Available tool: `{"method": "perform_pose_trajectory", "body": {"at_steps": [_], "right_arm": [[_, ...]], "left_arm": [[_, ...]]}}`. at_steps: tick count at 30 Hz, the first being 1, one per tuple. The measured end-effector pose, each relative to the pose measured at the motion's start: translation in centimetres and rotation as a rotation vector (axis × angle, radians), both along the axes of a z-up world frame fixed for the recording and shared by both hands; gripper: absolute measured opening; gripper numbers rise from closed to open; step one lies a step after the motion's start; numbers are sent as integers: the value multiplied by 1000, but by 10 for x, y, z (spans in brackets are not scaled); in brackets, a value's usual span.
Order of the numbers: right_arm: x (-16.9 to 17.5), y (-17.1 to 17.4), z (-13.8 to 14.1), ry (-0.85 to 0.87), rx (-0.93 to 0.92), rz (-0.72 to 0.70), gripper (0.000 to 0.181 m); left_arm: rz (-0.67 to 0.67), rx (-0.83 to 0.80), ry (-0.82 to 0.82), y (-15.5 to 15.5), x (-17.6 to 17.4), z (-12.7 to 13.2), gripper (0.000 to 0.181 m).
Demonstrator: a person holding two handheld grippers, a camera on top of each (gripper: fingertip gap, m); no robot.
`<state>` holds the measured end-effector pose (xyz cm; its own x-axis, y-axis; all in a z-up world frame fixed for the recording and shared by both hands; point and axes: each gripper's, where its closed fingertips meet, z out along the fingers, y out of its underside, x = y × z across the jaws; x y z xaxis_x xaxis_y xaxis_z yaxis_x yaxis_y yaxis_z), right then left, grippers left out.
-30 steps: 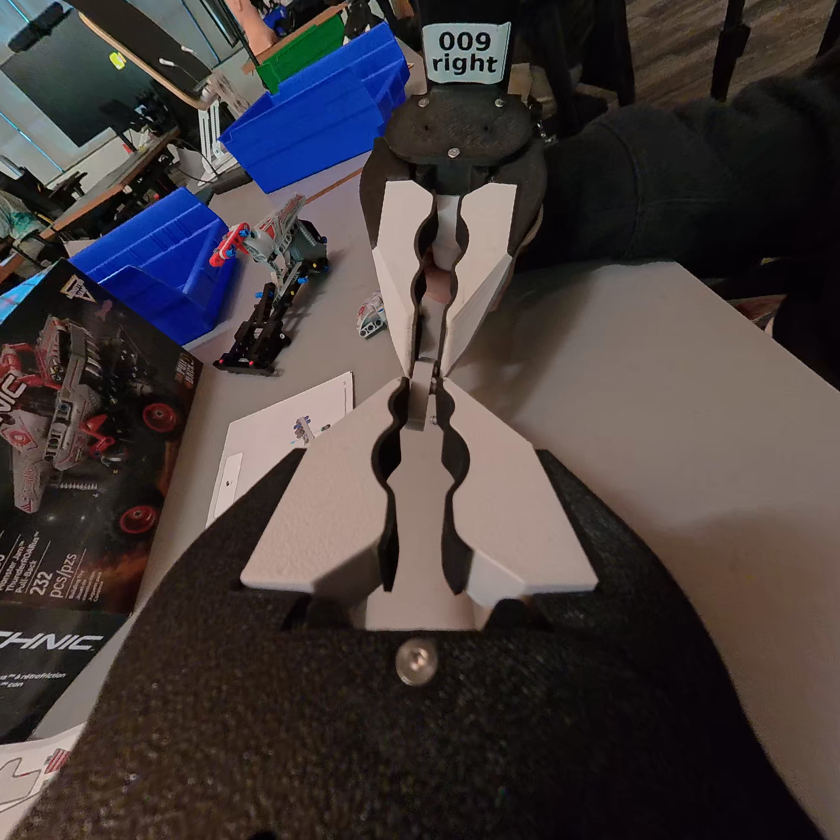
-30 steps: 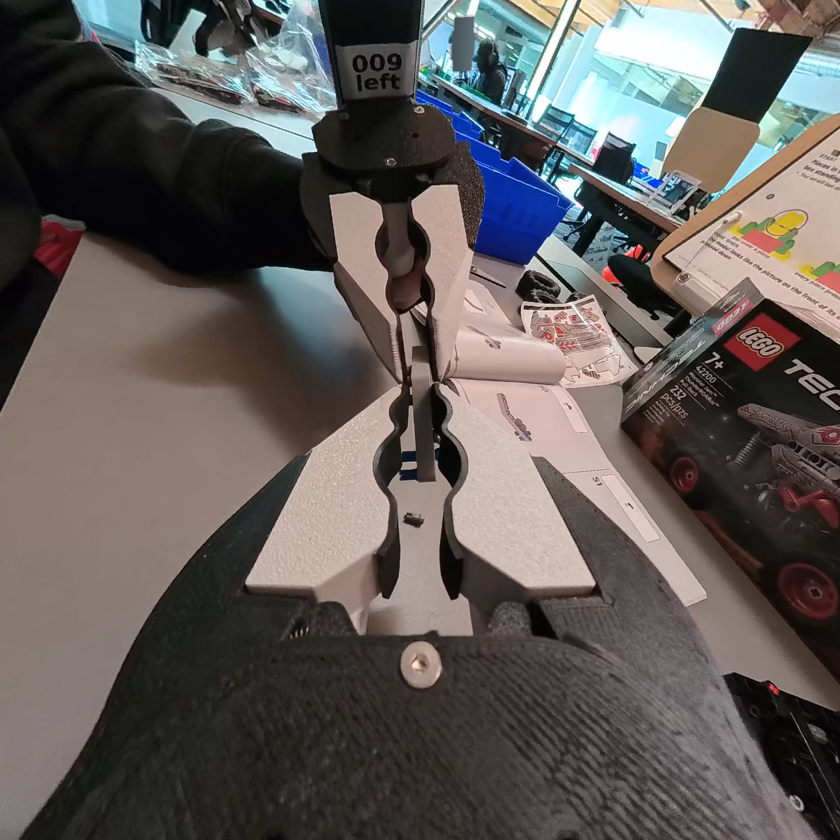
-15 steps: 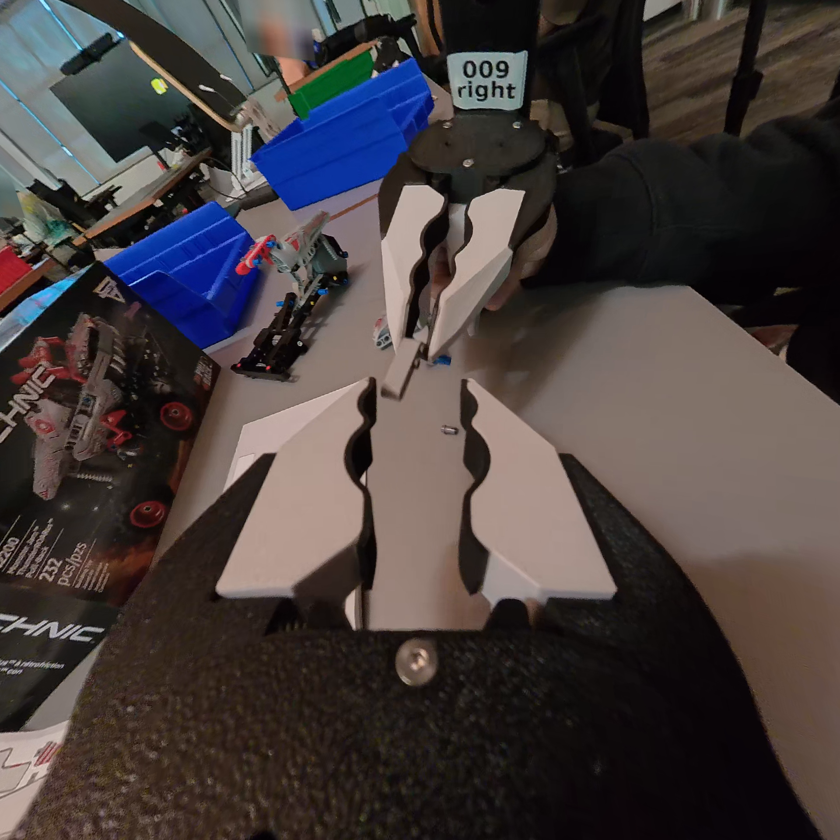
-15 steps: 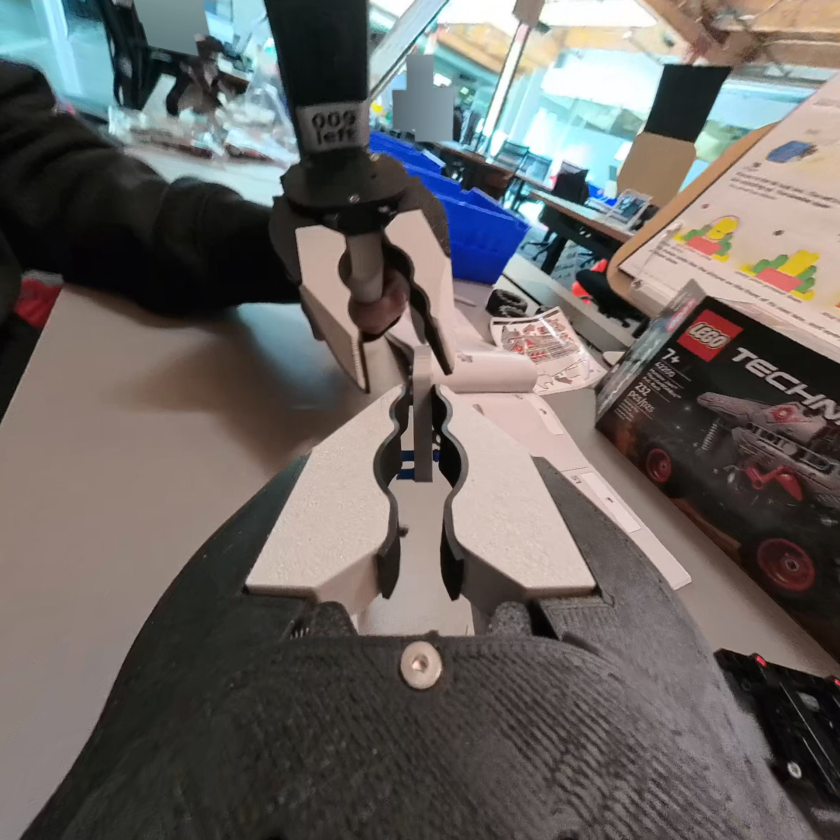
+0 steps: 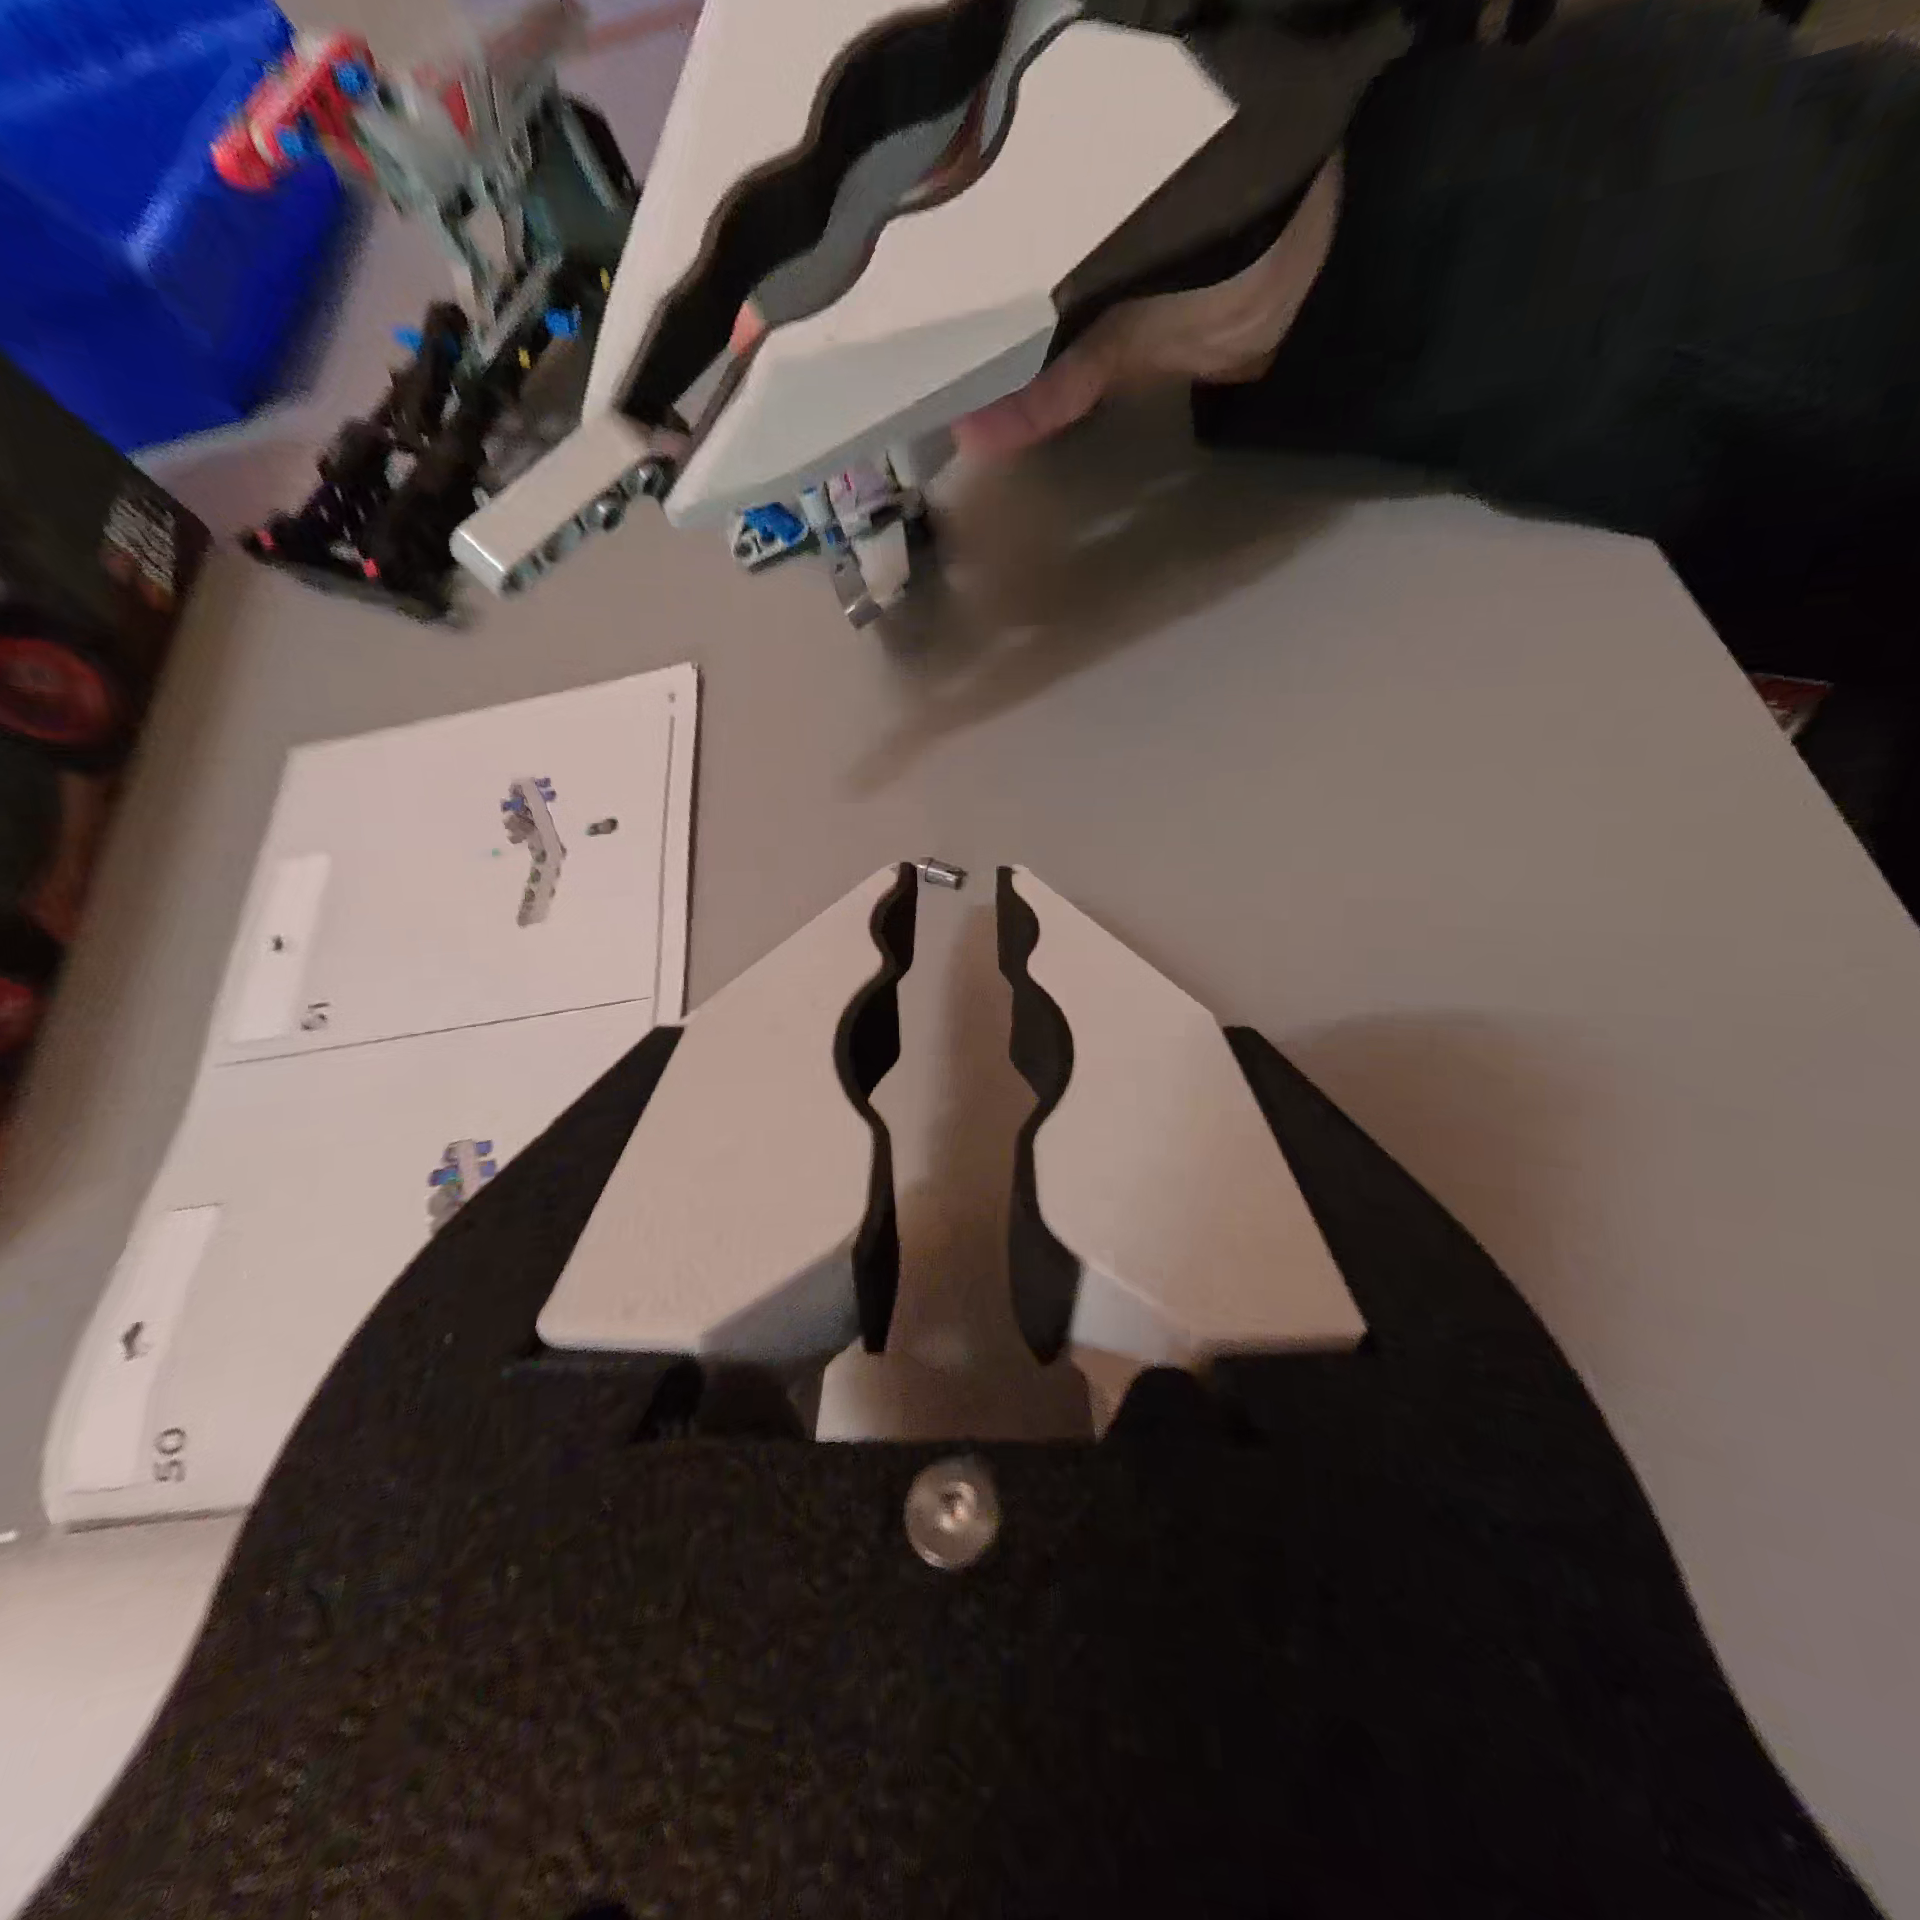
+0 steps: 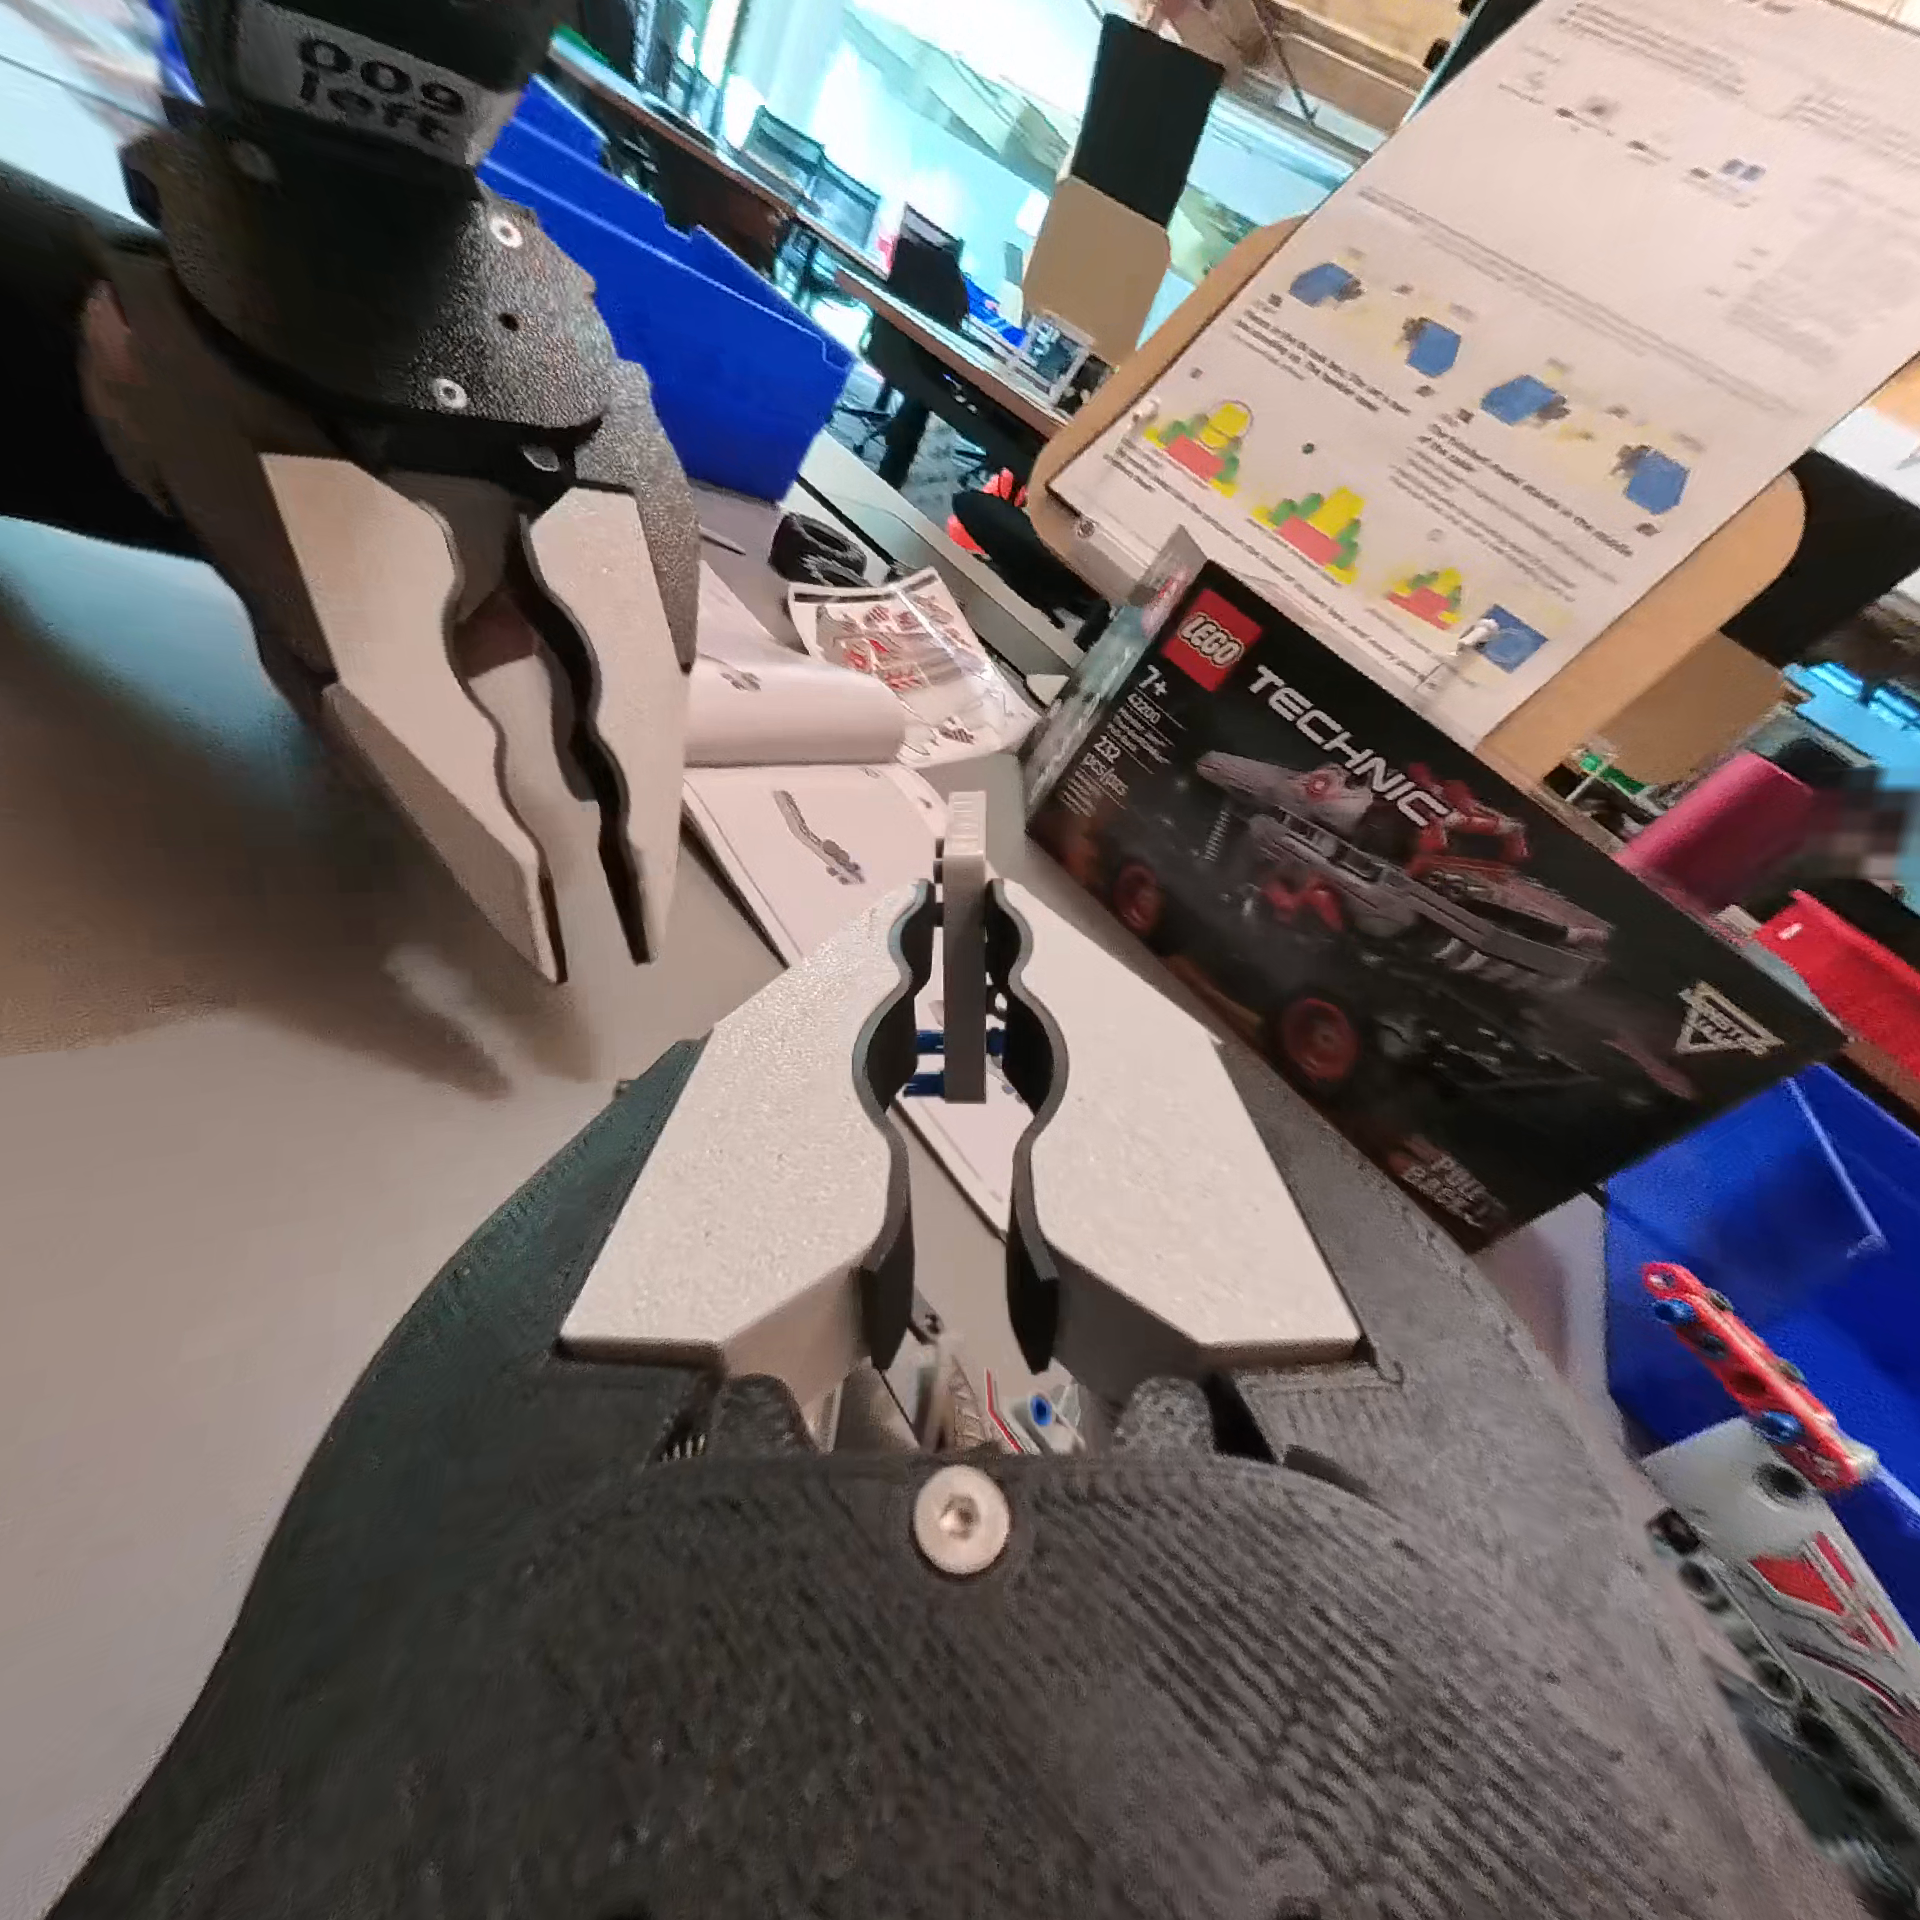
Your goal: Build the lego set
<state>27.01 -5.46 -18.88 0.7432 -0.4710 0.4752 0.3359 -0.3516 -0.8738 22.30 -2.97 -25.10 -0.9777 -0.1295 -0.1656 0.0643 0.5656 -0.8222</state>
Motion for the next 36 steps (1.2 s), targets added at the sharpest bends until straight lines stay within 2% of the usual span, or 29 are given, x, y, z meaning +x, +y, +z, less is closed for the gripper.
{"method": "perform_pose_trajectory", "body": {"at_steps": [1, 5, 13, 19, 23, 27, 30, 36], "right_arm": [[1, -2, -1, -2, -7, -11, 7], [4, -6, -3, -14, -24, -42, 7], [10, -19, -5, -12, -40, -83, 8], [11, -24, -2, -10, -17, -97, 8], [13, -30, -2, -10, -15, -105, 8], [14, -34, 0, -9, 1, -113, 8], [15, -35, -1, -7, -4, -122, 8], [17, -38, 2, -7, 10, -132, 8]], "left_arm": [[10, 14, 24, -4, -1, -3, 13], [79, 43, 80, -14, 3, -8, 13], [-54, 193, -175, -6, 23, -11, 14], [-346, 297, -303, -12, 17, -17, 18], [-534, 474, -319, -9, 19, -23, 26], [-754, 630, -350, -6, 16, -26, 22], [-904, 734, -437, -8, 12, -28, 15], [-1106, 910, -500, -7, 10, -30, 12]]}}
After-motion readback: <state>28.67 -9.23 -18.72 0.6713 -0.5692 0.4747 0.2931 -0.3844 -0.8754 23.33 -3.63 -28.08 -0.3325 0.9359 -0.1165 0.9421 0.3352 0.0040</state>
